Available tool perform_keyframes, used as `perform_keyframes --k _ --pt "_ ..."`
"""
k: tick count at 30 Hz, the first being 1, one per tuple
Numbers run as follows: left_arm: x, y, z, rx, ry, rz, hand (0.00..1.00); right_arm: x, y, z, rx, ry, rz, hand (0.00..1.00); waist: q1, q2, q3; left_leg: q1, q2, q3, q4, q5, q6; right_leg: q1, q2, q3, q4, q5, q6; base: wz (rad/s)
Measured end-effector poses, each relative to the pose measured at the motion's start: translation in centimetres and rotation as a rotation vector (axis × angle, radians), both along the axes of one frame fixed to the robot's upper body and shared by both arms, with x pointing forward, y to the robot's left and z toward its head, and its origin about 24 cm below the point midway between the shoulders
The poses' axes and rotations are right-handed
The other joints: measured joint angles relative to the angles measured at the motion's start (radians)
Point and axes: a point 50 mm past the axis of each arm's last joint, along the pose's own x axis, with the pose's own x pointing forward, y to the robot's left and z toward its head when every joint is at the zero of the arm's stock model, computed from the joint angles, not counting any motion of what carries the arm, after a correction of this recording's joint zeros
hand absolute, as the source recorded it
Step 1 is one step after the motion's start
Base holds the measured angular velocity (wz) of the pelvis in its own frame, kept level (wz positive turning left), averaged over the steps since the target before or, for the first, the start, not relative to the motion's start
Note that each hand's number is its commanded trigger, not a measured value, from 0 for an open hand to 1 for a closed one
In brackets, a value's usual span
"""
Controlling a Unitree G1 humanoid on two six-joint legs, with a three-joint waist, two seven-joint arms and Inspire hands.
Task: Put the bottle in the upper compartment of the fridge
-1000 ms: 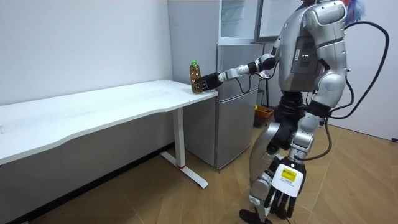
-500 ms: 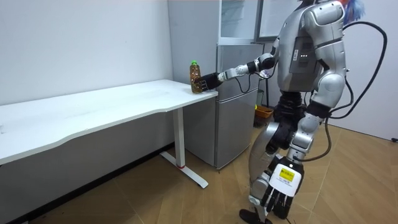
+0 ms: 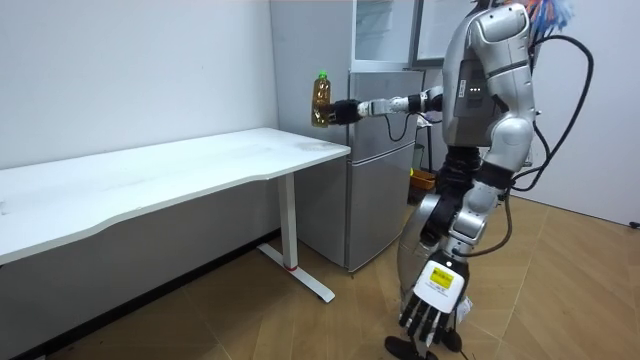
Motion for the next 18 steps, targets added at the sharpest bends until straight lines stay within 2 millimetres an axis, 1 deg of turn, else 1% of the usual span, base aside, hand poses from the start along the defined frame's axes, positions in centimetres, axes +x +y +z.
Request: perform_keyframes --k 1,3,4,5,6,7,9,10,13,14,17,18 --pt "0.0 0.1 0.0 0.002 0.0 0.003 0.0 -0.2 0.0 0.4 -0.005 -0.017 0.012 1.0 -0.009 -0.003 -0.0021 0.002 0.0 0.003 0.0 -0.001 0.001 0.0 -0.001 0.002 0.0 0.001 0.001 -0.12" --pt "0.1 0.4 0.1 0.01 -0.008 0.025 0.0 -0.5 -0.1 1.2 -0.005 -0.05 0.031 1.0 -0.015 -0.003 -0.0026 0.012 0.002 0.016 -0.004 -0.002 0.002 0.002 0.0 0.013 0.001 0.002 0.003 -0.21" --pt "0.0 0.7 0.1 0.017 -0.006 0.045 0.0 -0.5 0.0 1.8 -0.009 -0.074 0.055 1.0 -0.018 -0.002 -0.0033 0.022 0.002 0.024 -0.009 -0.001 0.003 0.005 0.001 0.027 0.002 0.003 0.004 -0.26" --pt "-0.1 0.8 0.1 0.022 -0.005 0.054 0.0 -0.5 0.1 2.1 -0.012 -0.086 0.066 1.0 -0.02 -0.002 -0.005 0.027 0.002 0.026 -0.011 -0.001 0.003 0.008 0.002 0.03 0.002 0.003 0.004 -0.17" --pt "-0.3 1.1 0.2 0.032 0.002 0.063 0.0 -0.6 0.1 2.7 -0.018 -0.11 0.086 1.0 -0.035 -0.003 -0.0056 0.039 0.001 0.026 -0.019 0.0 0.005 0.018 0.002 0.033 0.0 0.004 0.006 -0.04" --pt "-0.6 1.2 0.1 0.041 0.014 0.067 0.0 -0.6 0.2 3.2 -0.022 -0.133 0.1 1.0 -0.044 -0.003 -0.0081 0.05 -0.001 0.026 -0.024 0.0 0.005 0.026 0.004 0.037 -0.001 0.005 0.007 0.0" --pt "-0.7 1.3 0.1 0.048 0.021 0.069 0.0 -0.6 0.1 3.9 -0.019 -0.163 0.104 1.0 -0.055 -0.003 -0.0092 0.063 -0.002 0.026 -0.026 -0.002 0.007 0.038 0.004 0.046 -0.002 0.006 0.008 0.04" --pt "-0.8 1.3 0.1 0.051 0.022 0.071 0.0 -0.6 0.0 4.2 -0.017 -0.178 0.101 1.0 -0.058 -0.005 -0.0103 0.069 -0.002 0.026 -0.026 -0.002 0.008 0.042 0.005 0.06 -0.002 0.006 0.01 0.05" --pt "-1.0 1.3 0.1 0.057 0.026 0.074 0.0 -0.7 0.1 4.6 -0.032 -0.199 0.114 1.0 -0.068 -0.005 -0.0108 0.081 -0.002 0.026 -0.024 -0.004 0.011 0.05 0.006 0.073 -0.004 0.008 0.012 0.0" --pt "-1.0 1.3 0.1 0.062 0.025 0.075 0.0 -0.7 0.1 4.7 -0.037 -0.204 0.116 1.0 -0.071 -0.005 -0.0107 0.081 -0.002 0.026 -0.022 -0.005 0.012 0.051 0.006 0.075 -0.004 0.008 0.012 0.0" --pt "-1.0 1.4 0.1 0.079 0.023 0.078 0.0 -0.8 0.0 5.9 -0.043 -0.253 0.127 1.0 -0.077 0.0 -0.0121 0.077 -0.004 0.024 -0.019 -0.006 0.013 0.049 0.006 0.08 -0.004 0.009 0.015 -0.01" --pt "-1.3 1.4 0.1 0.082 0.033 0.082 0.0 -0.9 0.0 6.4 -0.043 -0.274 0.13 1.0 -0.077 0.005 -0.016 0.079 -0.004 0.027 -0.019 -0.006 0.013 0.048 0.005 0.085 -0.002 0.009 0.015 -0.05"
